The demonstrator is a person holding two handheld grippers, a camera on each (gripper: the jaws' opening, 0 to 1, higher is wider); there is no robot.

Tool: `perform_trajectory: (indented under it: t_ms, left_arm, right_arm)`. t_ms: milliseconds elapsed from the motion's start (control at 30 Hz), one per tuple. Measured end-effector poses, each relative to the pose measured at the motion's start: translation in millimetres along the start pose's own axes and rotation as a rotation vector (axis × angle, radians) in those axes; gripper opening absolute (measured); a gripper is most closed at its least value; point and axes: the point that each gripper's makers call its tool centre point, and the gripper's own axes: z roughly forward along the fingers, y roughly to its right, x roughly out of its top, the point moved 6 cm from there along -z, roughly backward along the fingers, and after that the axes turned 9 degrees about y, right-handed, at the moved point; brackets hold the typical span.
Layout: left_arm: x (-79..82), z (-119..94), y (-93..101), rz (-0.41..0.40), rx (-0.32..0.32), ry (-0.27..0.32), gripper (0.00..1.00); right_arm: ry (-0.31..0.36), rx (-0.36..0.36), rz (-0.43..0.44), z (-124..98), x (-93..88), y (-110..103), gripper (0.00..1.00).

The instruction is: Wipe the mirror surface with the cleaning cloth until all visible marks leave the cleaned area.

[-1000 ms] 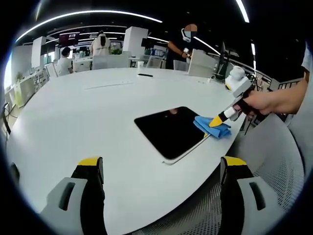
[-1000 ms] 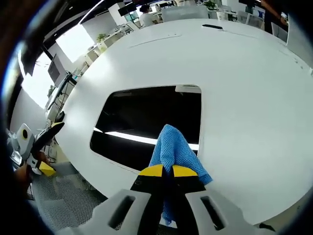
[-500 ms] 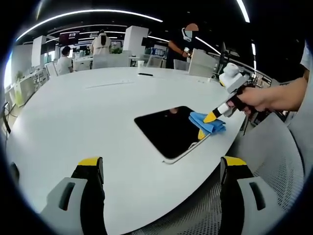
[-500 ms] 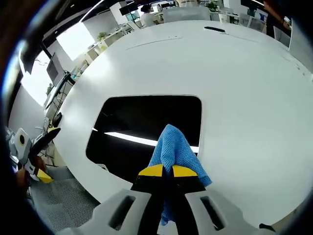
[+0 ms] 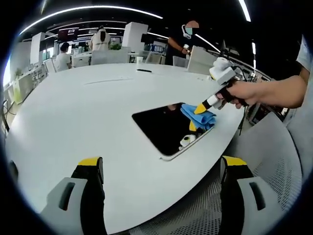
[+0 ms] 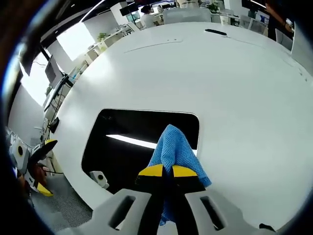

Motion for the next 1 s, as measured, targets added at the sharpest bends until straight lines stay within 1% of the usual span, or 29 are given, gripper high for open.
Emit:
perform_trajectory:
  t_ms: [167,433,733,900,1000]
  left_arm:
    - [0.7,-0.5,-1.8,-0.005,0.010,0.008,0.99]
    - [1.8,-1.1,-1.6,-0.010,0.011,0.014,0.99]
    - [2.1,-1.4,0.5,-0.002,0.002,0.008,0.99]
    - [2.4,-1.5,1.0,-0.002,0.002,0.011,0.99]
    - [2.7,-1.3,1.8,-0.004,0.002,0.016,0.99]
  right_arm:
    - [-0.003,-0.001,-0.018,12.8,12.8,6.9,0.00]
    - [-0.008,0.000,-0.037,21.8,28.9,9.1,0.00]
    - [-0.001,0.002,-0.026,29.0,39.4,12.1,0.00]
    - [-0.003,0.007,-0.024,31.3,40.2,13.8,0.00]
    - [-0.007,-0.002,-0.032,30.5,40.3,12.0,0.00]
